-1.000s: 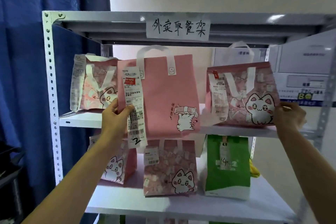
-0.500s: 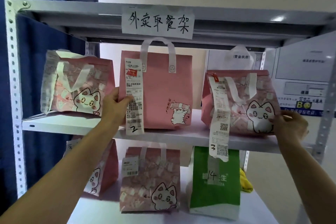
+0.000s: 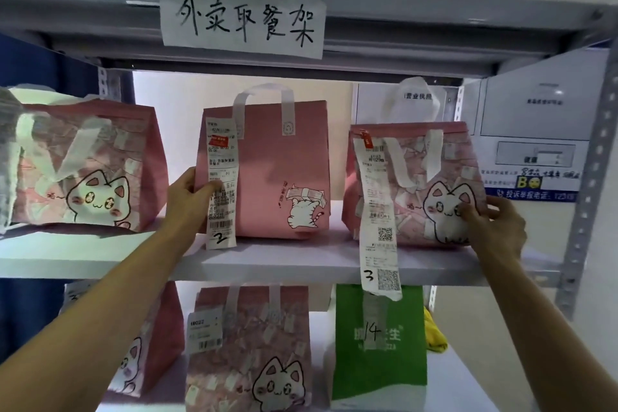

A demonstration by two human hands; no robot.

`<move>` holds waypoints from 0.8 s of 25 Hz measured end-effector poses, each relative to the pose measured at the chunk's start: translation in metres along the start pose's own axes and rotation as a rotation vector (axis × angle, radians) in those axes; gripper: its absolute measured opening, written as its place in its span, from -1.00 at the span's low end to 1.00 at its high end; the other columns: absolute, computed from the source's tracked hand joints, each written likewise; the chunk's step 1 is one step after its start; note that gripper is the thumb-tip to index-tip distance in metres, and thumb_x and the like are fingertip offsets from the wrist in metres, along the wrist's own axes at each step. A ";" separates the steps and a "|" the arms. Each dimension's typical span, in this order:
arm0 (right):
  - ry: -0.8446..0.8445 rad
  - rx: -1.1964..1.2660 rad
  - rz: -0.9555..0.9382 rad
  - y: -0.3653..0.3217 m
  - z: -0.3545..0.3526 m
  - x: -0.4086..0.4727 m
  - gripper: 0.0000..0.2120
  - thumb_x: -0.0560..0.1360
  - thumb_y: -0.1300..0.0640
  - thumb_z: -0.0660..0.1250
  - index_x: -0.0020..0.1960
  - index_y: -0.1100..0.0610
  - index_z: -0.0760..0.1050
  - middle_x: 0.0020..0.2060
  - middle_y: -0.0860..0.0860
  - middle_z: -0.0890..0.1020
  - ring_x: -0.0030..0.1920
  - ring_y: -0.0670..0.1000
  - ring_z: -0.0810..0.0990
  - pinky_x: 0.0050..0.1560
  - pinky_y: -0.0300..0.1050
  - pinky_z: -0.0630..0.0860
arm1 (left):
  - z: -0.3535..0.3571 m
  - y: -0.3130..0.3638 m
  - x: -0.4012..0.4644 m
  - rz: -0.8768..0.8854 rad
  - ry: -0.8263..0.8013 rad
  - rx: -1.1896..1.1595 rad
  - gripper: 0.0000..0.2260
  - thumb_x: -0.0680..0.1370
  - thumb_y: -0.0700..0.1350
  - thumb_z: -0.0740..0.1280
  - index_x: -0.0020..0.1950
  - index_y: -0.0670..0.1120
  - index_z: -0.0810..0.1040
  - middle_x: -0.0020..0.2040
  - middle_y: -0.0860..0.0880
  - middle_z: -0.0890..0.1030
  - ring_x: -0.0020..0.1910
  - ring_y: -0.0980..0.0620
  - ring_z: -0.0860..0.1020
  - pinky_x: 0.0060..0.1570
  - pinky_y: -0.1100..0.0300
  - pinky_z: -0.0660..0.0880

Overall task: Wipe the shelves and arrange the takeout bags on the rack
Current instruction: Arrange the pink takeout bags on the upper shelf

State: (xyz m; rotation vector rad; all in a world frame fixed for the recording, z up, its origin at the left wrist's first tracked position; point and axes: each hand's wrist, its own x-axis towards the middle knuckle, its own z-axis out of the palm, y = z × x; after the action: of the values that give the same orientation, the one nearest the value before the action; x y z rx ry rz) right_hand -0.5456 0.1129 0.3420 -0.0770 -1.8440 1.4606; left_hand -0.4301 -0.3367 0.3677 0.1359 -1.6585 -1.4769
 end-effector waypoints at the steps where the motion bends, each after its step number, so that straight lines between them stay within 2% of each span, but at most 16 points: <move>1: 0.005 0.001 0.006 0.000 0.001 0.000 -0.54 0.50 0.02 0.46 0.33 0.17 0.50 0.19 0.22 0.65 0.16 0.24 0.62 0.16 0.09 0.52 | 0.003 -0.001 0.002 -0.007 0.006 0.006 -0.78 0.53 -0.24 0.41 -0.08 0.11 0.59 -0.12 0.16 0.69 -0.16 0.12 0.68 -0.25 0.17 0.58; 3: 0.002 0.010 0.021 -0.002 0.000 0.001 -0.55 0.51 0.03 0.45 0.33 0.17 0.49 0.19 0.22 0.65 0.16 0.24 0.62 0.16 0.09 0.52 | 0.008 -0.002 0.005 -0.017 0.020 0.015 -0.79 0.53 -0.23 0.41 -0.10 0.12 0.59 -0.18 0.20 0.69 -0.23 0.18 0.68 -0.29 0.16 0.60; 5: -0.013 0.022 0.031 -0.003 -0.001 0.003 -0.55 0.51 0.03 0.45 0.34 0.15 0.48 0.20 0.21 0.64 0.16 0.24 0.62 0.16 0.11 0.53 | 0.011 -0.003 0.005 -0.016 0.023 0.031 -0.80 0.53 -0.20 0.40 -0.10 0.12 0.58 -0.21 0.21 0.68 -0.28 0.20 0.67 -0.41 0.21 0.58; 8: -0.039 0.039 0.032 -0.005 -0.003 0.002 -0.55 0.52 0.04 0.44 0.35 0.15 0.46 0.21 0.19 0.64 0.14 0.19 0.61 0.11 0.04 0.53 | 0.014 -0.003 0.005 -0.013 0.027 0.047 -0.86 0.53 -0.19 0.40 -0.01 0.05 0.56 -0.13 0.16 0.66 -0.21 0.14 0.66 -0.39 0.20 0.57; 10: -0.030 0.029 0.016 -0.004 -0.004 0.001 -0.54 0.52 0.01 0.44 0.35 0.16 0.46 0.20 0.19 0.63 0.14 0.19 0.61 0.14 0.07 0.55 | 0.013 -0.002 0.004 -0.028 0.029 0.045 -0.83 0.53 -0.17 0.41 0.09 0.01 0.54 -0.11 0.13 0.66 -0.19 0.11 0.67 -0.35 0.17 0.59; 14: 0.025 0.000 -0.045 -0.003 -0.006 0.001 -0.54 0.50 -0.01 0.45 0.30 0.17 0.46 0.17 0.20 0.63 0.15 0.22 0.61 0.17 0.13 0.55 | 0.005 0.002 0.001 -0.051 0.001 0.033 -0.73 0.56 -0.09 0.38 0.24 0.03 0.47 0.00 0.03 0.69 -0.17 0.00 0.71 -0.48 0.13 0.58; 16: 0.042 -0.013 -0.072 -0.004 -0.005 -0.002 -0.53 0.50 -0.01 0.44 0.31 0.18 0.44 0.19 0.21 0.59 0.20 0.22 0.56 0.15 0.06 0.49 | 0.000 0.004 -0.002 -0.034 -0.004 0.048 -0.71 0.57 -0.07 0.37 0.28 0.03 0.46 0.10 -0.01 0.67 -0.08 -0.05 0.70 -0.49 0.14 0.58; 17: 0.055 -0.021 -0.089 -0.006 -0.004 -0.003 -0.52 0.51 0.00 0.44 0.33 0.18 0.42 0.22 0.22 0.55 0.22 0.21 0.53 0.14 0.02 0.44 | -0.001 0.003 -0.004 -0.023 -0.004 0.054 -0.67 0.56 -0.05 0.37 0.32 0.02 0.46 0.14 -0.03 0.65 -0.03 -0.06 0.69 -0.43 0.11 0.60; 20: 0.087 -0.019 -0.152 -0.015 -0.001 -0.011 -0.50 0.51 0.06 0.41 0.38 0.15 0.38 0.26 0.19 0.48 0.26 0.16 0.45 0.15 -0.06 0.36 | -0.006 0.000 -0.009 -0.003 0.009 0.099 -0.59 0.56 -0.03 0.39 0.40 0.01 0.45 0.21 -0.03 0.60 0.09 -0.04 0.64 0.02 -0.02 0.61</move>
State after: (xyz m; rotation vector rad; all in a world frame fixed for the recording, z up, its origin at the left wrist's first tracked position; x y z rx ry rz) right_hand -0.5312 0.1038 0.3493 -0.0096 -1.7540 1.3154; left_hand -0.4205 -0.3359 0.3628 0.1993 -1.7255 -1.3949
